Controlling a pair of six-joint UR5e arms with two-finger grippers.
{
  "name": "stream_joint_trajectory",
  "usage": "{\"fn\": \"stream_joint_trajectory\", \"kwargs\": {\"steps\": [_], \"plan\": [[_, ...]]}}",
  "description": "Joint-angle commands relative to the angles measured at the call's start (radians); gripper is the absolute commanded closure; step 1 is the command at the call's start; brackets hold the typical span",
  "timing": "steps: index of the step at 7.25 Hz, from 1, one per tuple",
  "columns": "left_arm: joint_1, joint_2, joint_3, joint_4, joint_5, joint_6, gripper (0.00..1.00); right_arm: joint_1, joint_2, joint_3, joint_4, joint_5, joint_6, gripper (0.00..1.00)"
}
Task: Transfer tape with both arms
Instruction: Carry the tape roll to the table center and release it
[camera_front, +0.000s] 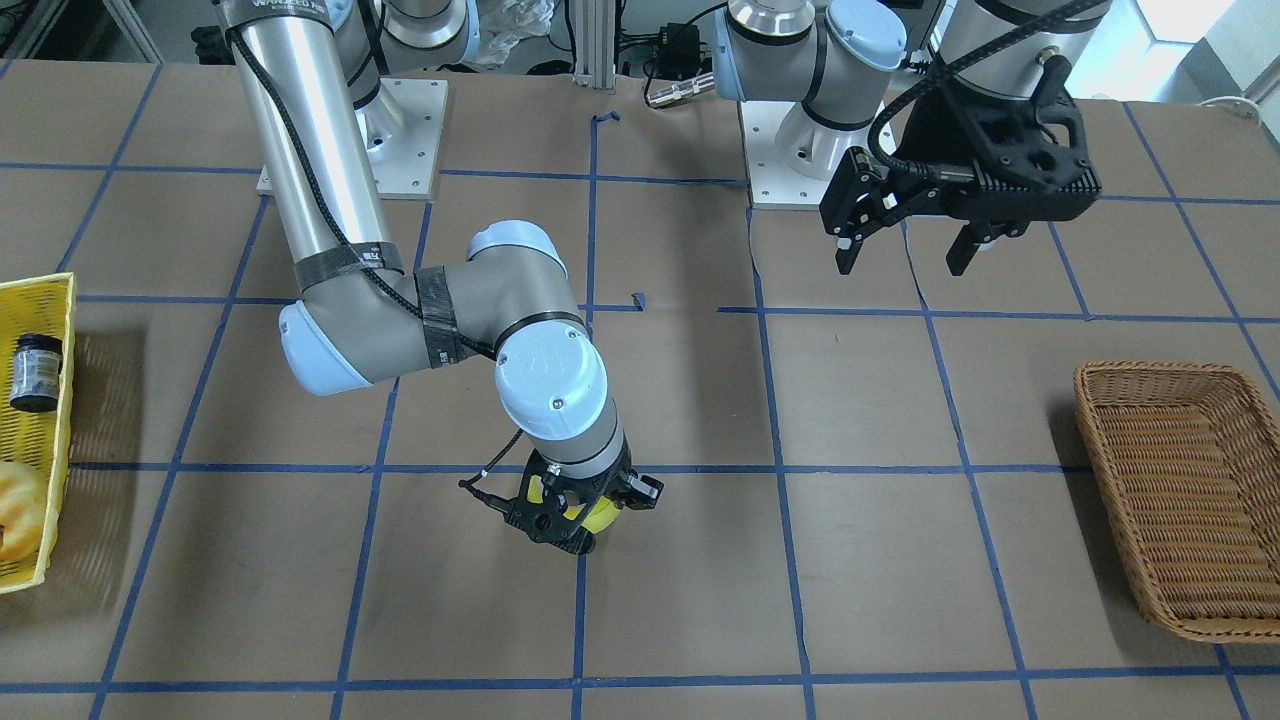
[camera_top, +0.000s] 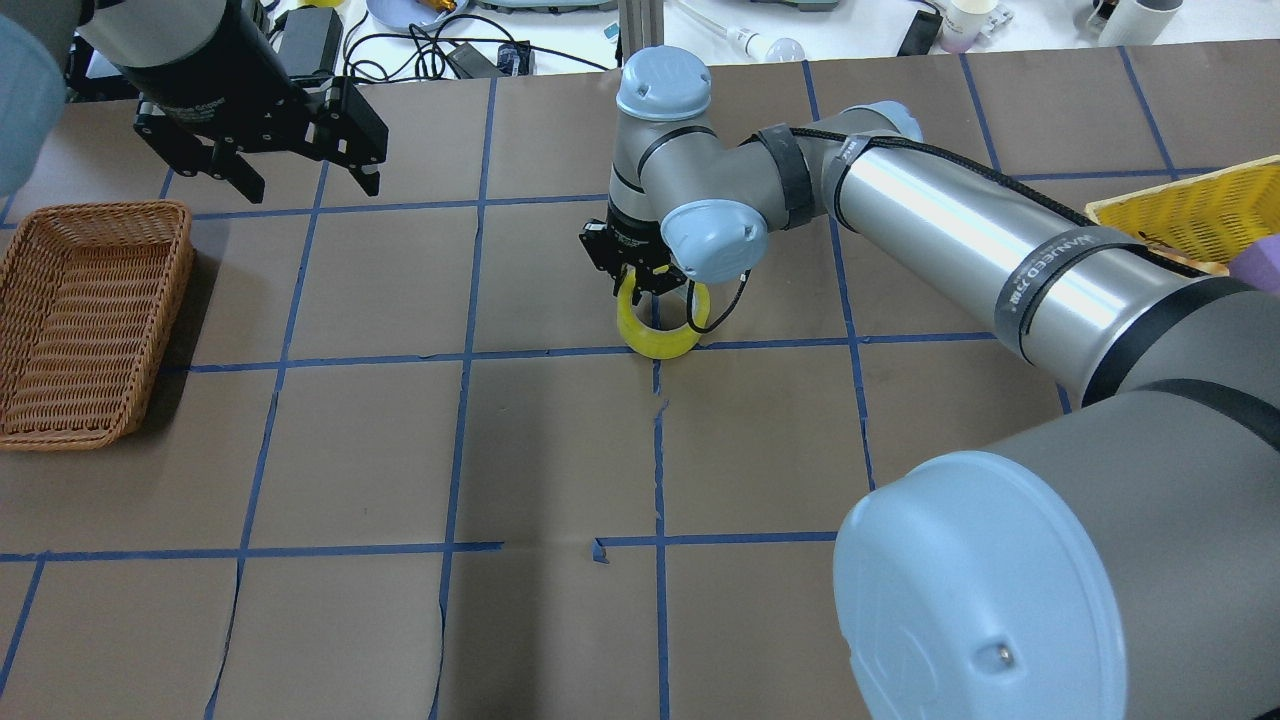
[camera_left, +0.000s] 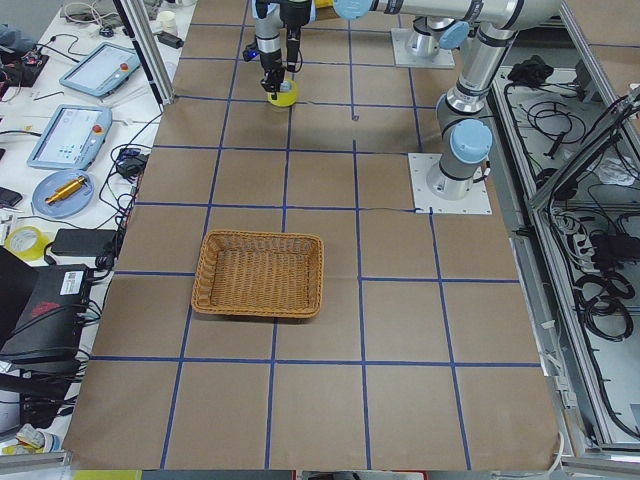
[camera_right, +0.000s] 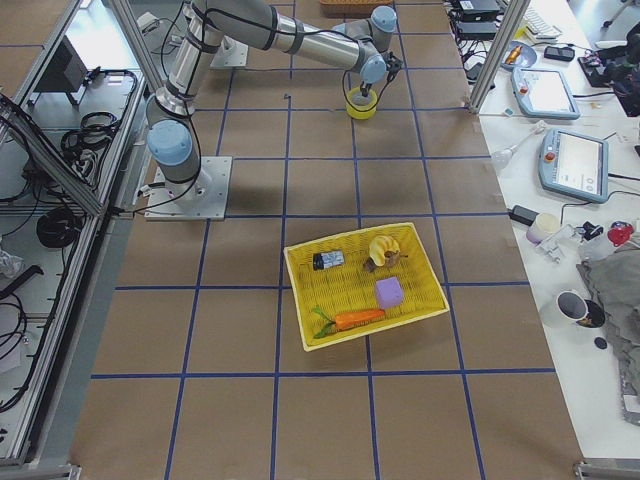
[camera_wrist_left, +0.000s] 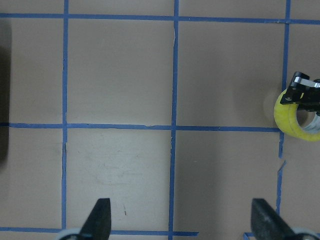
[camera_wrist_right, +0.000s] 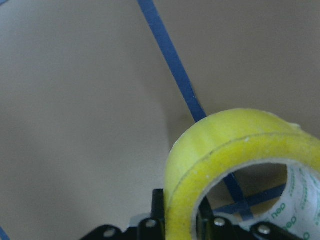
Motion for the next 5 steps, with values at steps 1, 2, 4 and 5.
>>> {"fn": "stream_joint_trajectory", "kwargs": {"steps": [1, 2, 4, 5], "plan": [[0.008, -0.019, 0.018, 0.03, -0.024, -0.008, 0.0, 0.0, -0.016, -0.003, -0.003, 0.006, -0.002, 0.0], [0.008, -0.027, 0.012, 0.047, -0.035, -0.007, 0.0, -0.005, -0.042, -0.006, 0.006, -0.008, -0.01, 0.0], [0.003, -0.063, 0.004, 0.073, -0.067, -0.011, 0.0, -0.07, -0.134, 0.01, 0.066, -0.053, -0.159, 0.0], [-0.004, -0.077, 0.007, 0.088, -0.067, -0.023, 0.0, -0.15, -0.177, 0.01, 0.138, -0.087, -0.318, 0.0]]}}
